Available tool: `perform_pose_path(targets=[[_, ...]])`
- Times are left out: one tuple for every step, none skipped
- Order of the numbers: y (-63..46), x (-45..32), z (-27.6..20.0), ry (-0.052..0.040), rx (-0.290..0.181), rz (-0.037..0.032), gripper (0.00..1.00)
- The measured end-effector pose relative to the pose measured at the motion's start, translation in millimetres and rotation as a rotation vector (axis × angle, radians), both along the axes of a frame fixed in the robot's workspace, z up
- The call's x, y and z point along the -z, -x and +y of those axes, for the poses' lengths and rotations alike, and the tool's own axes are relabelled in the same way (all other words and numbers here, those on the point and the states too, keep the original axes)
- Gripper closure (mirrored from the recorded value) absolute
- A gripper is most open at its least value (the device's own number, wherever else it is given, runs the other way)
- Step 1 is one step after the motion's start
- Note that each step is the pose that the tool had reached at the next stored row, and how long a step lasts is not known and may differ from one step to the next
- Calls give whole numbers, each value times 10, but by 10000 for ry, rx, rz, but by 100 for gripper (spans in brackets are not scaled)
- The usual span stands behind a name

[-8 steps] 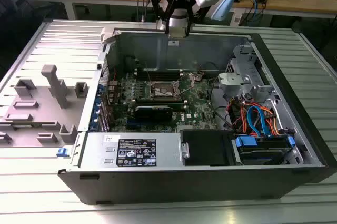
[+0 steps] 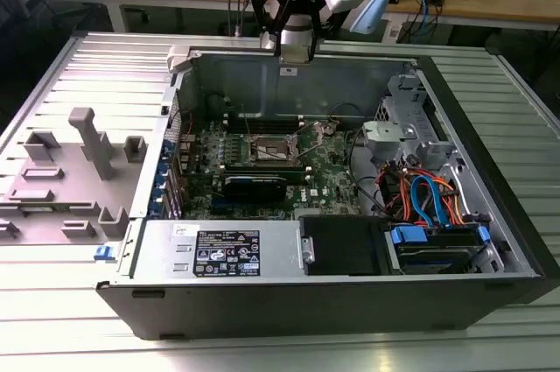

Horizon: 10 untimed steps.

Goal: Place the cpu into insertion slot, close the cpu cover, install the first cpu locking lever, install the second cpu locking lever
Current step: 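Place the cpu into insertion slot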

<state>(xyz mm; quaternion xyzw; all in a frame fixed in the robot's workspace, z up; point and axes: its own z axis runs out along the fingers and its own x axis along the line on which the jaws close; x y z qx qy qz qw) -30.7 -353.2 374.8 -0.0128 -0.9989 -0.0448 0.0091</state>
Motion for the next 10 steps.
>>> perform_pose_path(targets=[[0,0,0,0,0,0,46],[0,0,0,0,0,0,46],[0,0,0,0,0,0,46],[0,0,0,-1,0,0,46],[0,0,0,0,0,0,46],[0,0,0,0,7,0,46],[0,0,0,0,58,0,46],[-1,0,0,-1,109,0,46],[0,1,0,-1,200,0,46],[0,2,0,1,449,0,46]])
